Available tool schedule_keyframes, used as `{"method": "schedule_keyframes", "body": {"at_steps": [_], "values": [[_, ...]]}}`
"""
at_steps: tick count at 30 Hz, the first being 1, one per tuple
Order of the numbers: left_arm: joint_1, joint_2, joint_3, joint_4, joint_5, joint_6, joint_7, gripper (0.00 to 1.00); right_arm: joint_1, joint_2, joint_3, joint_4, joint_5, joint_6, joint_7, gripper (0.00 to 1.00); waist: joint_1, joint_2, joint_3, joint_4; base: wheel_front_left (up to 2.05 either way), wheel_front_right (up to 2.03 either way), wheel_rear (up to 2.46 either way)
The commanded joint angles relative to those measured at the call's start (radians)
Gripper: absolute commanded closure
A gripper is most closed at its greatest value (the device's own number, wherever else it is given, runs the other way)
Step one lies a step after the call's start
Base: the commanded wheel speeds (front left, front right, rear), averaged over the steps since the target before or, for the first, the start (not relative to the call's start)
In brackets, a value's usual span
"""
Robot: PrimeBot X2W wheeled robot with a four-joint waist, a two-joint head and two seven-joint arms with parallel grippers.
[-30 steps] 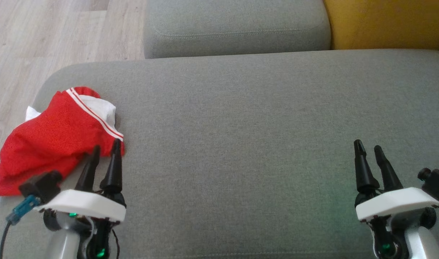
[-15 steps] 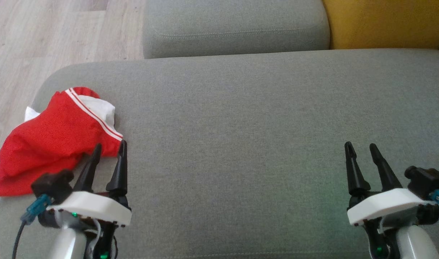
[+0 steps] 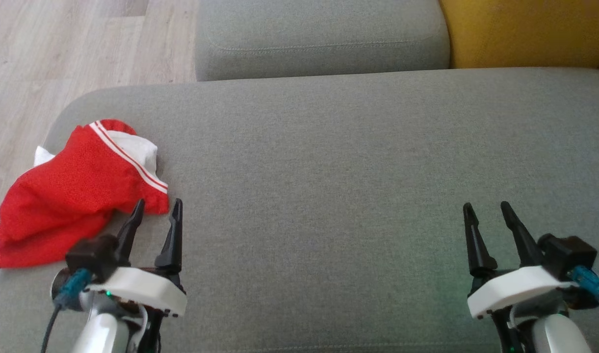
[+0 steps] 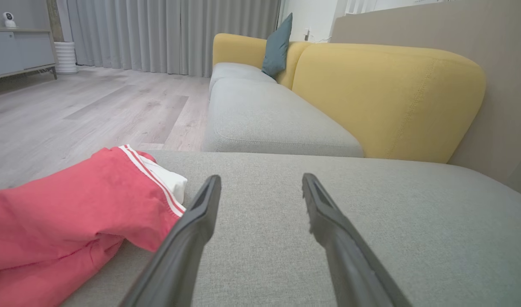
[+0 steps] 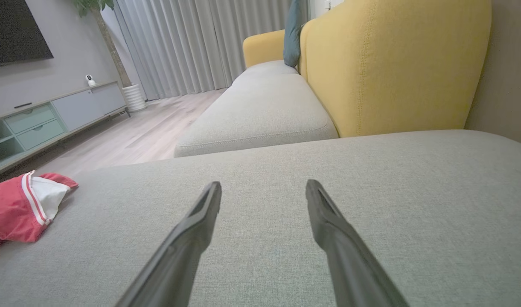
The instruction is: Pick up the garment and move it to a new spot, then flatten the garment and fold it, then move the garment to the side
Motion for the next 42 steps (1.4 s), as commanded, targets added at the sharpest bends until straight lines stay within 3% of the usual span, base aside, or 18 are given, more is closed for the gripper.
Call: {"method": "schedule_keyframes", "body": {"at_steps": [1,20,42], "values": [[-0.040,0.024,0.022,-0.030,0.028,0.003,-0.018,0.00,-0.028,-0.003,0.017,-0.041,-0.030,0.004,-0.015,0.00,0.0000,0.0000,0.000,-0.001,0.00,0.00,0.00],[-0.029,0.008,0.033,0.015,0.187,0.007,-0.073,0.00,-0.007,0.003,0.029,-0.044,-0.196,0.004,-0.056,0.00,0.0000,0.0000,-0.005,0.006,0.00,0.00,0.00],[-0.028,-0.020,0.074,0.049,0.166,-0.005,-0.074,0.00,-0.005,0.004,0.017,-0.025,-0.092,0.004,-0.076,0.00,0.0000,0.0000,-0.004,0.007,0.00,0.00,0.00]]}}
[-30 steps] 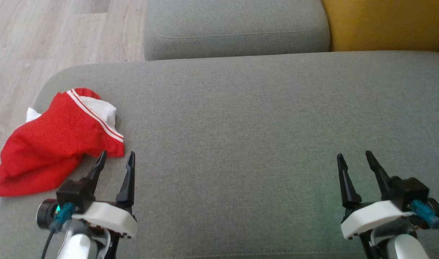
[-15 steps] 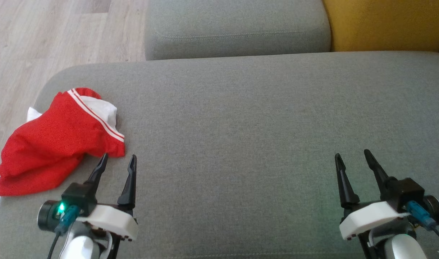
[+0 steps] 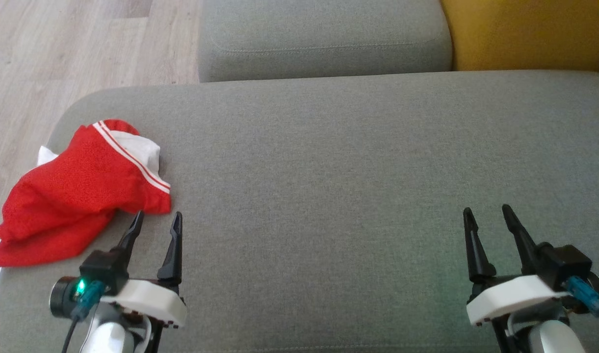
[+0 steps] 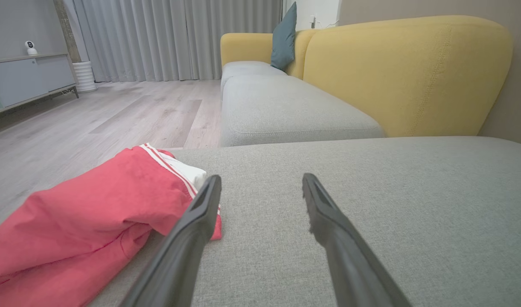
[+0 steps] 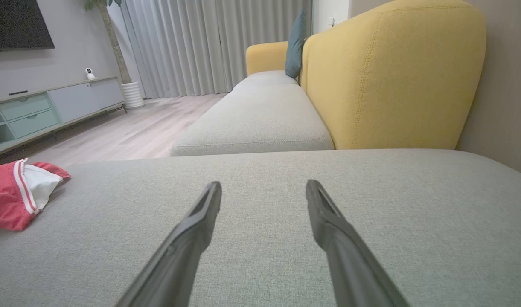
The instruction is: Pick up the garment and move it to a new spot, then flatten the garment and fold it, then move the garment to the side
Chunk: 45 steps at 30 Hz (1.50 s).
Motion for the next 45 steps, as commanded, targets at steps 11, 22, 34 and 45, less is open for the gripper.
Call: {"method": "schedule_keyframes", "body": {"at_steps": [11,22,34,45], "values": [[-0.042,0.003,0.052,-0.021,-0.001,-0.003,-0.012,0.00,-0.025,-0.005,0.021,-0.019,0.027,0.004,-0.023,0.00,0.0000,0.0000,-0.002,0.013,0.00,0.00,0.00],[-0.059,0.005,0.072,-0.012,0.002,0.003,-0.012,0.00,-0.021,-0.005,0.047,-0.064,0.049,0.004,-0.007,0.00,0.0000,0.0000,-0.003,0.151,0.00,0.00,0.00],[-0.057,0.021,0.094,-0.019,0.010,0.005,-0.012,0.00,-0.031,-0.005,0.080,-0.089,0.071,0.004,0.005,0.00,0.0000,0.0000,0.005,0.315,0.00,0.00,0.00],[-0.058,0.014,0.100,-0.024,0.012,0.003,-0.012,0.00,-0.033,-0.005,0.084,-0.087,0.069,0.004,0.010,0.00,0.0000,0.0000,0.017,0.340,0.00,0.00,0.00]]}}
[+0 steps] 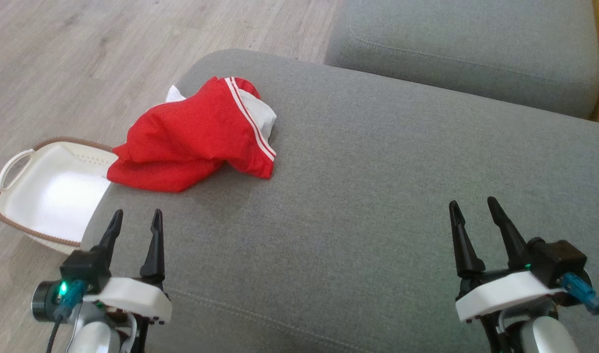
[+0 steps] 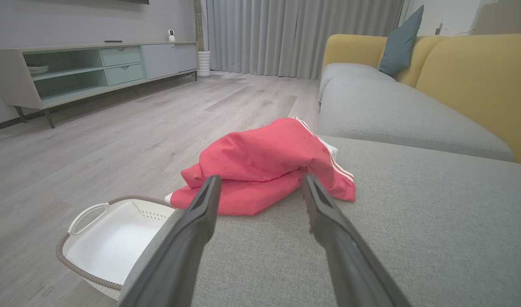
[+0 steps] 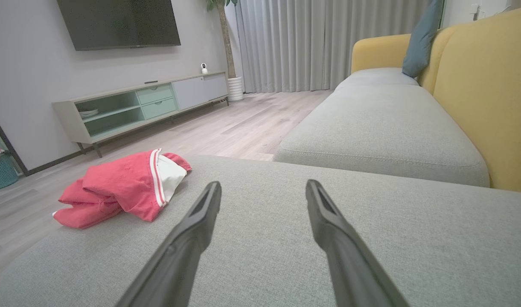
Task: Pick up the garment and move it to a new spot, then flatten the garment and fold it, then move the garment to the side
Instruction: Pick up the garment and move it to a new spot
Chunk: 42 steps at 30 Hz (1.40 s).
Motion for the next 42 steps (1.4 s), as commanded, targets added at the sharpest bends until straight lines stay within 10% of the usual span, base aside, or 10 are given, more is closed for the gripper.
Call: {"method": "schedule_keyframes", "body": {"at_steps": [1,14,30,31,33,42], "values": [[-0.055,0.013,0.037,-0.037,0.009,0.001,-0.012,0.00,-0.034,-0.005,0.025,-0.035,0.002,0.004,0.002,0.00,0.0000,0.0000,0.002,-0.001,0.00,0.00,0.00],[-0.255,0.016,-0.007,0.069,-0.054,-0.054,0.070,0.00,-0.104,-0.005,0.030,-0.079,-0.036,0.004,0.046,0.00,0.0000,0.0000,0.164,-0.066,0.00,0.00,0.00],[-0.676,0.132,-0.031,0.538,-0.257,-0.078,0.384,0.00,-0.184,-0.005,0.028,-0.096,-0.064,0.004,0.066,0.00,0.0000,0.0000,0.319,-0.174,0.00,0.00,0.00],[-0.688,0.135,-0.039,0.559,-0.274,-0.078,0.407,0.03,-0.186,-0.005,0.030,-0.094,-0.063,0.004,0.066,0.00,0.0000,0.0000,0.322,-0.177,0.00,0.00,0.00],[-0.708,0.146,-0.058,0.587,-0.301,-0.078,0.428,1.00,-0.191,-0.005,0.032,-0.089,-0.060,0.004,0.065,0.00,0.0000,0.0000,0.324,-0.182,0.00,0.00,0.00],[-0.707,0.209,-0.107,0.579,-0.252,-0.058,0.190,1.00,-0.179,-0.005,0.014,-0.073,-0.043,0.004,0.045,0.00,0.0000,0.0000,0.269,-0.190,0.00,0.00,0.00]]}}
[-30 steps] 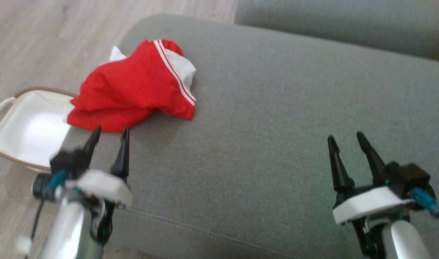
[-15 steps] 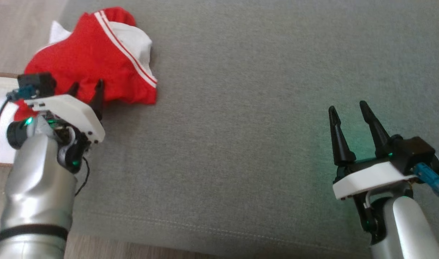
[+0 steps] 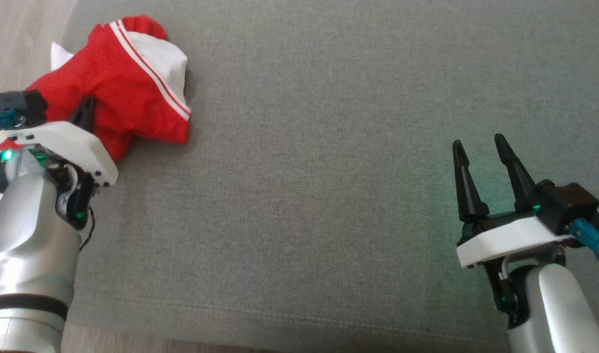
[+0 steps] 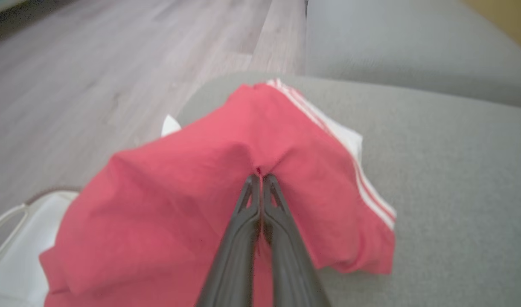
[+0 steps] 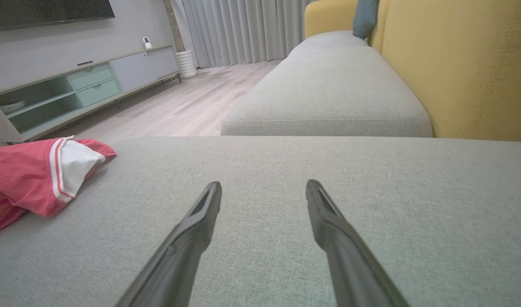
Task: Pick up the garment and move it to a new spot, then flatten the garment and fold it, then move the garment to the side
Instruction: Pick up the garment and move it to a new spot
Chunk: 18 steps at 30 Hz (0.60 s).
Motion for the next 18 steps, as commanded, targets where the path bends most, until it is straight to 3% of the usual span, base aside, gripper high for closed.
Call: {"method": "schedule_keyframes", "body": {"at_steps": [1,9,14,18], "values": [[-0.022,0.060,0.022,-0.048,0.018,0.016,-0.051,1.00,-0.009,-0.004,0.017,-0.032,0.007,0.004,-0.011,0.00,0.0000,0.0000,-0.028,0.002,0.00,0.00,0.00],[0.071,0.062,0.015,-0.242,0.054,0.066,-0.190,1.00,0.038,-0.004,0.002,-0.032,0.030,0.004,-0.018,0.00,0.0000,0.0000,-0.118,0.014,0.00,0.00,0.00],[0.186,0.038,-0.019,-0.476,0.076,0.093,-0.202,1.00,0.068,-0.004,-0.004,-0.045,0.041,0.004,-0.016,0.00,0.0000,0.0000,-0.164,0.007,0.00,0.00,0.00],[0.285,-0.019,-0.093,-0.675,0.084,0.100,-0.168,1.00,0.087,-0.004,-0.011,-0.066,0.049,0.004,-0.010,0.00,0.0000,0.0000,-0.187,-0.038,0.00,0.00,0.00]]}}
